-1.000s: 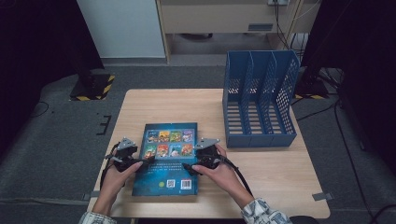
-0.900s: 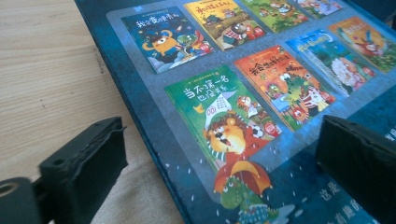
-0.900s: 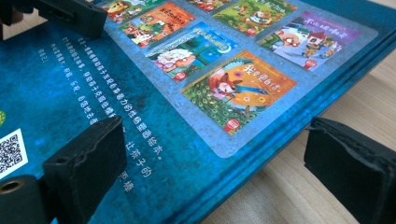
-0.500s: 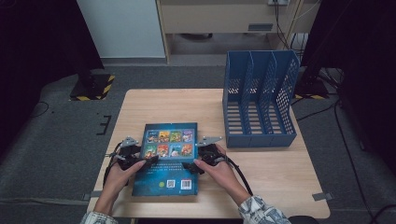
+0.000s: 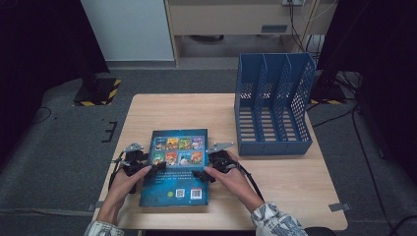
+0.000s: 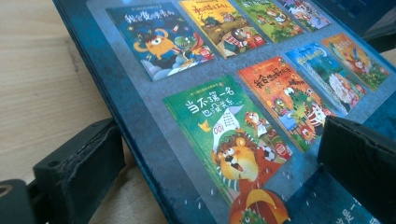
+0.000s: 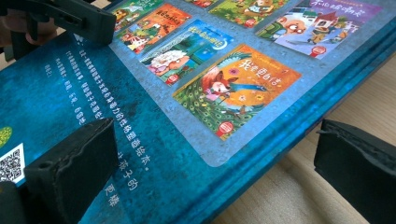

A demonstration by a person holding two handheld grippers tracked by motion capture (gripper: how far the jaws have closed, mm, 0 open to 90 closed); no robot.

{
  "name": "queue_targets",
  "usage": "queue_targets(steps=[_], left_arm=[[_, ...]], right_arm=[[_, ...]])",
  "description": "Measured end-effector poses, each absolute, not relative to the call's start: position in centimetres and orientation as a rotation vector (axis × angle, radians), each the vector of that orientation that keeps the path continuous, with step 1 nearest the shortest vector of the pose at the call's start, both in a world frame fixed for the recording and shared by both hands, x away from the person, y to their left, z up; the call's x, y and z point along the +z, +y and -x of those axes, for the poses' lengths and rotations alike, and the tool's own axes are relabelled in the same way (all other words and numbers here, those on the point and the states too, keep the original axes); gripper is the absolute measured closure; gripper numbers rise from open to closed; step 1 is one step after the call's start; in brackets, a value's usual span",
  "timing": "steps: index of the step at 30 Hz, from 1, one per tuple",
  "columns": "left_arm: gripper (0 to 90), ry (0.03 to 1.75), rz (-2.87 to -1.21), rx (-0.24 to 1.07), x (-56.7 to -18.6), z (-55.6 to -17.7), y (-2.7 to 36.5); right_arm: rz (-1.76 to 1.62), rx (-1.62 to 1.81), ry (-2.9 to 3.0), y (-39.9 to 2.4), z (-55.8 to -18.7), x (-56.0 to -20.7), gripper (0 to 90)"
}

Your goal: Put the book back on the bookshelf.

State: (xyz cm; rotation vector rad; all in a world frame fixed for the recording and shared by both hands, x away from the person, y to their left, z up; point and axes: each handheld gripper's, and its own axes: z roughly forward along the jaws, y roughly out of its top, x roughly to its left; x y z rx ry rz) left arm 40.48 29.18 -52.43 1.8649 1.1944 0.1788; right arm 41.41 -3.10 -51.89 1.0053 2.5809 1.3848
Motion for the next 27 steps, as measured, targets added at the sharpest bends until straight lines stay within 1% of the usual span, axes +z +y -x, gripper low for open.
queue_targets(steps=[3,7,9,18,20,21,25,27], left_arm=[[0.1,1.185,-1.863,0.181,-52.5,-40.5,29.2],[0.5,1.180,-1.853,0.148,-52.7,-40.7,29.1],[0.5,1.181,-1.841,0.111,-52.9,-40.8,29.0],[1.2,1.200,-1.875,0.096,-52.4,-41.1,28.9],[1.7,1.201,-1.876,0.103,-52.0,-41.0,28.9],[1.9,1.189,-1.883,0.130,-51.7,-41.0,28.9],[7.2,1.156,-1.857,0.200,-50.1,-40.8,28.8],[8.4,1.139,-1.849,0.232,-49.4,-40.8,28.7]], right_arm=[[-1.037,1.412,2.605,-3.2,-41.8,-52.2,0.4],[-1.038,1.417,2.598,-3.2,-42.0,-52.2,0.5],[-1.038,1.413,2.602,-3.0,-42.1,-52.2,0.6],[-1.045,1.369,2.606,-2.4,-42.1,-51.8,0.9],[-1.041,1.356,2.606,-2.3,-42.0,-51.5,1.1],[-1.025,1.352,2.601,-2.3,-42.1,-51.4,1.6],[-0.997,1.343,2.577,-2.1,-42.3,-50.2,3.9],[-0.966,1.317,2.571,-2.0,-42.4,-49.3,4.7]])
